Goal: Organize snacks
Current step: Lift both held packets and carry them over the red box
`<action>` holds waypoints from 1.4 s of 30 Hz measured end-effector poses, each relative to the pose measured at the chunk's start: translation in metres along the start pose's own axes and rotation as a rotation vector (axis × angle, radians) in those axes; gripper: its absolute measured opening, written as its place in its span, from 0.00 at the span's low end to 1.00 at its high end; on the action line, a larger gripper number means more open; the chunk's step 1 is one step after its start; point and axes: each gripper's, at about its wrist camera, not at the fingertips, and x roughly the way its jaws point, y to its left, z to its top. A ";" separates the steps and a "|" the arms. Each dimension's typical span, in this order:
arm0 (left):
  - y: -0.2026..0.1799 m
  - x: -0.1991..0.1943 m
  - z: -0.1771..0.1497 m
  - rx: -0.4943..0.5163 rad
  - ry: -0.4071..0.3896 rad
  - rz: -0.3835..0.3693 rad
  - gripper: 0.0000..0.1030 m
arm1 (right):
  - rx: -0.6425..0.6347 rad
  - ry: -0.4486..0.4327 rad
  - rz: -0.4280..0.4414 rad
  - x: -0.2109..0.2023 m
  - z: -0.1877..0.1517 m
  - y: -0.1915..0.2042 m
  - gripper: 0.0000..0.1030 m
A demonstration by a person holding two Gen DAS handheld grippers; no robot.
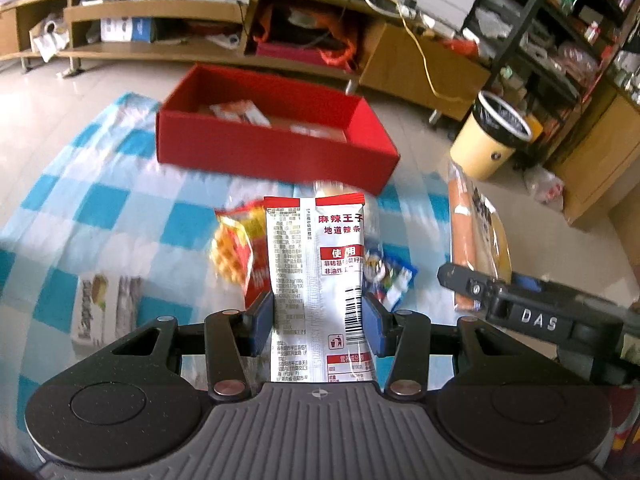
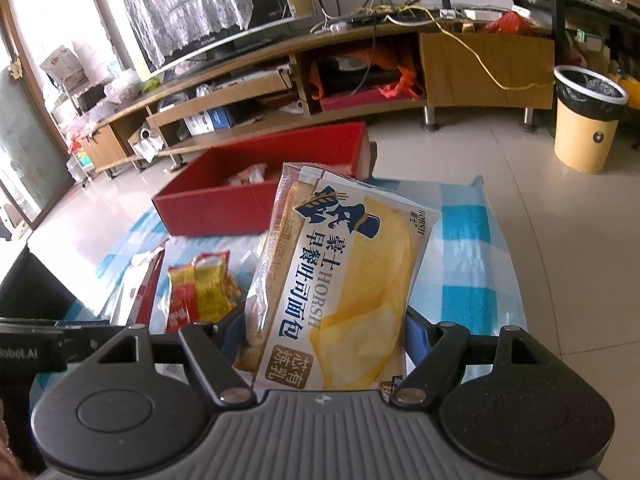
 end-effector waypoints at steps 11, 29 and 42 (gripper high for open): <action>0.001 -0.010 0.043 0.021 -0.141 0.051 0.53 | -0.020 -0.085 0.010 0.007 0.027 0.015 0.72; 0.014 0.021 0.099 0.031 -0.190 0.119 0.54 | -0.039 -0.119 0.027 0.052 0.082 0.024 0.72; 0.020 0.054 0.136 0.030 -0.219 0.154 0.54 | -0.071 -0.113 0.015 0.091 0.110 0.026 0.72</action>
